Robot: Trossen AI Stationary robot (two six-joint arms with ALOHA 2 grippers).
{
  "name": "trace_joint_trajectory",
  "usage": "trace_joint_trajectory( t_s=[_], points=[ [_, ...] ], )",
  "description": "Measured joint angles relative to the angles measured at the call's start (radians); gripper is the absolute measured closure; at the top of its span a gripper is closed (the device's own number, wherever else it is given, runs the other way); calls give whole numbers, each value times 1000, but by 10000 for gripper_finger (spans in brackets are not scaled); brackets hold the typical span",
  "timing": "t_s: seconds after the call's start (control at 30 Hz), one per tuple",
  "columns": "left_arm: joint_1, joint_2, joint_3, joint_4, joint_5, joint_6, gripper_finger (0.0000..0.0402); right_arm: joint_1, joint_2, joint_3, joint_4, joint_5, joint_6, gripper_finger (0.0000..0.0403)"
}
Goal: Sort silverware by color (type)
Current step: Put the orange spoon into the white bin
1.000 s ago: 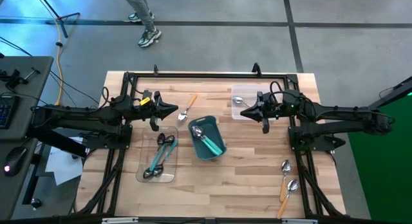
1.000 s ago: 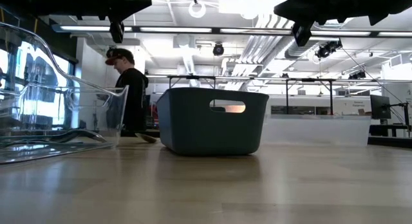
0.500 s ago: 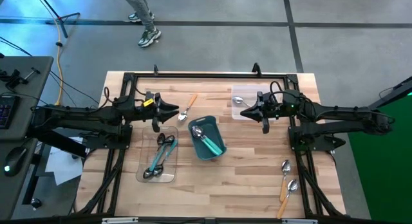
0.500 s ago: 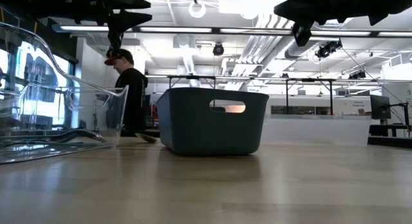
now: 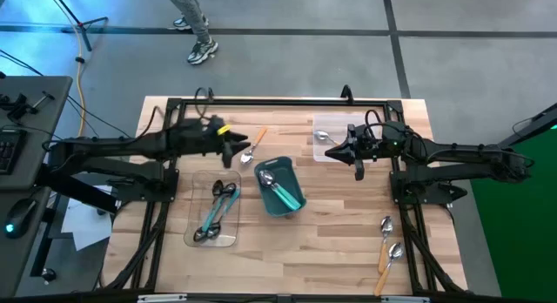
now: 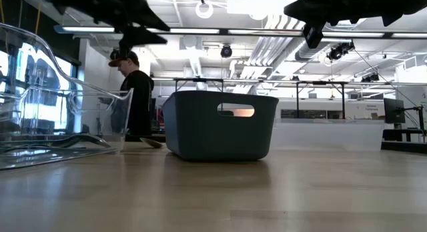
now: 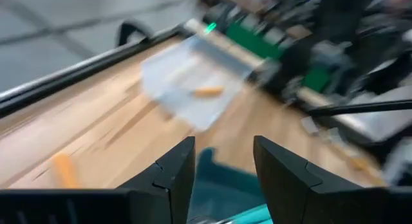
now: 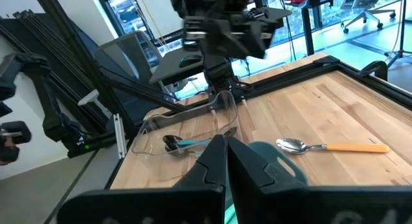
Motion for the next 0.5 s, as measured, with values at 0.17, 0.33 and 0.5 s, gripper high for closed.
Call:
trace_joint_trajectory(
  t_s=[0.17, 0.33, 0.5],
  points=[
    [117, 209, 184, -249, -6, 22, 253, 0, 0, 0, 0, 0, 0, 403],
    [191, 443, 308, -379, -25, 97, 253, 0, 0, 0, -3, 0, 0, 403],
    [215, 617, 336, -386, -26, 65, 253, 0, 0, 0, -5, 0, 0, 403]
  ],
)
